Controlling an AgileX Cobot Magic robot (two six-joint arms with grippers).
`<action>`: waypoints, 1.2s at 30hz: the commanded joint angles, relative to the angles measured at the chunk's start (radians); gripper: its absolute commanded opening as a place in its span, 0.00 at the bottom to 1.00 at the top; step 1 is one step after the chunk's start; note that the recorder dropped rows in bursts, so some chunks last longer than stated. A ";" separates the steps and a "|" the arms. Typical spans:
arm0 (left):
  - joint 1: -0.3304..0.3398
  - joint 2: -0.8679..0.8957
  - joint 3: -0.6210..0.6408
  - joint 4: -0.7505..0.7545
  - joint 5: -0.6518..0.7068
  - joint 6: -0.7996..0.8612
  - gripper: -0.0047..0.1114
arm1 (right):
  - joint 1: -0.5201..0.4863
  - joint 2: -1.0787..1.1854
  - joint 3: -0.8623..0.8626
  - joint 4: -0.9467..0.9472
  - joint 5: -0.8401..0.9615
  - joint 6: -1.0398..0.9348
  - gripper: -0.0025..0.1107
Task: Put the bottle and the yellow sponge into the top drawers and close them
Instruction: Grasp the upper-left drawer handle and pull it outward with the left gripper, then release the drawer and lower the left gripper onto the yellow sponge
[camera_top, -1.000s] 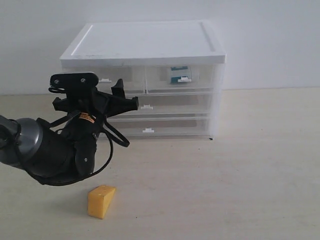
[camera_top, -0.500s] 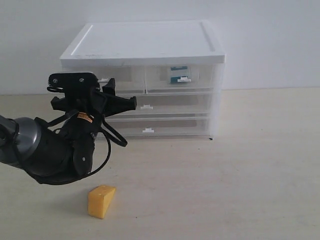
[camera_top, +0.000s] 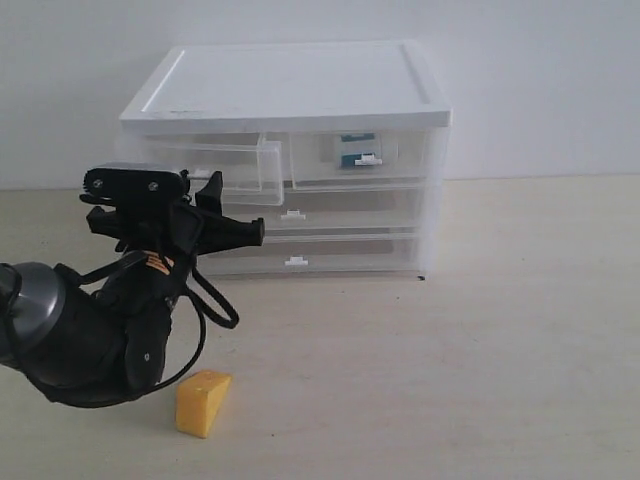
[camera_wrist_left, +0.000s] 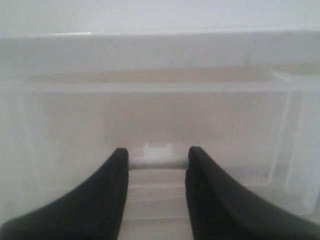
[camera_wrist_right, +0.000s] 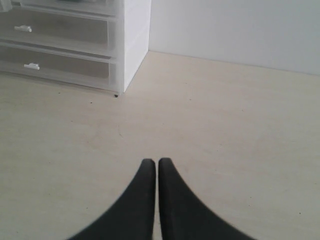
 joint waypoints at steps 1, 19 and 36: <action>-0.027 -0.035 0.061 -0.068 0.028 0.017 0.08 | -0.008 -0.004 0.000 0.003 -0.007 -0.002 0.02; -0.171 -0.199 0.207 -0.181 0.028 0.078 0.08 | -0.008 -0.004 0.000 0.003 -0.007 -0.002 0.02; -0.270 -0.283 0.247 -0.344 0.028 0.129 0.15 | -0.008 -0.004 0.000 0.003 -0.007 -0.002 0.02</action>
